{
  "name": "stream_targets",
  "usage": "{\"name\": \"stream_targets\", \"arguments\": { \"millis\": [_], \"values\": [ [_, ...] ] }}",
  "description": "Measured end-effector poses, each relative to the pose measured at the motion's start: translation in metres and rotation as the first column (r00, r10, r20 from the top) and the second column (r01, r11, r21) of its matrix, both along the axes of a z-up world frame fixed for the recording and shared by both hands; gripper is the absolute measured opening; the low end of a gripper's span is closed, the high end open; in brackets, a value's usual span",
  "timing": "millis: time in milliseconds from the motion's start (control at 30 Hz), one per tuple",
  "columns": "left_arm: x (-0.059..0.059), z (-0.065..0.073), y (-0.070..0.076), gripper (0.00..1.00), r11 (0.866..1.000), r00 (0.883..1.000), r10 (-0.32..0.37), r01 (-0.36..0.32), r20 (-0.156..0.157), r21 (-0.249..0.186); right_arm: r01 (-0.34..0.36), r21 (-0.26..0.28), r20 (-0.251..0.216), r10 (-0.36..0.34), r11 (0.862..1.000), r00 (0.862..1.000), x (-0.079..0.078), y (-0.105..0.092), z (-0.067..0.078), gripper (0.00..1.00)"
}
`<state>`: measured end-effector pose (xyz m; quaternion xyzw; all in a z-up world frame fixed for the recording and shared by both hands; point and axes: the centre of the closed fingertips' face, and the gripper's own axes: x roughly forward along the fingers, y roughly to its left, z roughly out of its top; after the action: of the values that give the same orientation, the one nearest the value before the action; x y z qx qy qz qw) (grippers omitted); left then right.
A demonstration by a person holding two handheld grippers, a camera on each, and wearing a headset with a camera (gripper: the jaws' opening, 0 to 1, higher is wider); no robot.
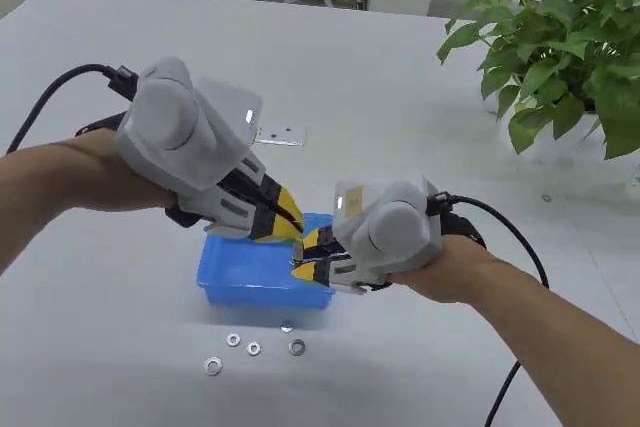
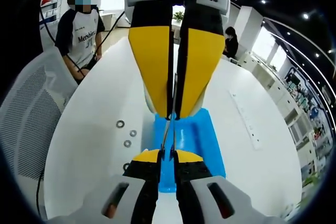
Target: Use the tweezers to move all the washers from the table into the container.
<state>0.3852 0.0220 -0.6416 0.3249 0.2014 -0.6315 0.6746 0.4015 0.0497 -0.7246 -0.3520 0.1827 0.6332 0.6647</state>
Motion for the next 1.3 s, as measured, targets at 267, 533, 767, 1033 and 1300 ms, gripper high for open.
{"name": "stream_targets", "arguments": {
  "millis": [267,533,767,1033,1300],
  "values": [
    [-0.015,-0.008,-0.003,0.05,1.000,1.000,-0.004,0.004,-0.016,0.003,0.001,-0.001,-0.019,-0.001,1.000,1.000,-0.017,-0.003,-0.008,0.11],
    [-0.025,-0.018,-0.005,0.05,1.000,0.999,-0.003,0.003,-0.035,0.000,0.000,-0.008,-0.038,0.000,1.000,0.999,-0.028,-0.006,-0.018,0.11],
    [-0.031,-0.029,-0.007,0.05,1.000,0.998,-0.004,0.004,-0.056,-0.003,0.002,-0.011,-0.062,-0.002,1.000,0.998,-0.037,-0.007,-0.029,0.11],
    [-0.037,-0.041,-0.009,0.05,1.000,0.996,-0.002,0.001,-0.085,-0.009,0.000,-0.015,-0.088,-0.002,1.000,0.996,-0.045,-0.007,-0.043,0.11],
    [-0.042,-0.052,-0.010,0.05,1.000,0.994,0.000,-0.001,-0.108,-0.004,-0.001,-0.022,-0.106,-0.001,1.000,0.994,-0.050,-0.009,-0.054,0.11]
  ]
}}
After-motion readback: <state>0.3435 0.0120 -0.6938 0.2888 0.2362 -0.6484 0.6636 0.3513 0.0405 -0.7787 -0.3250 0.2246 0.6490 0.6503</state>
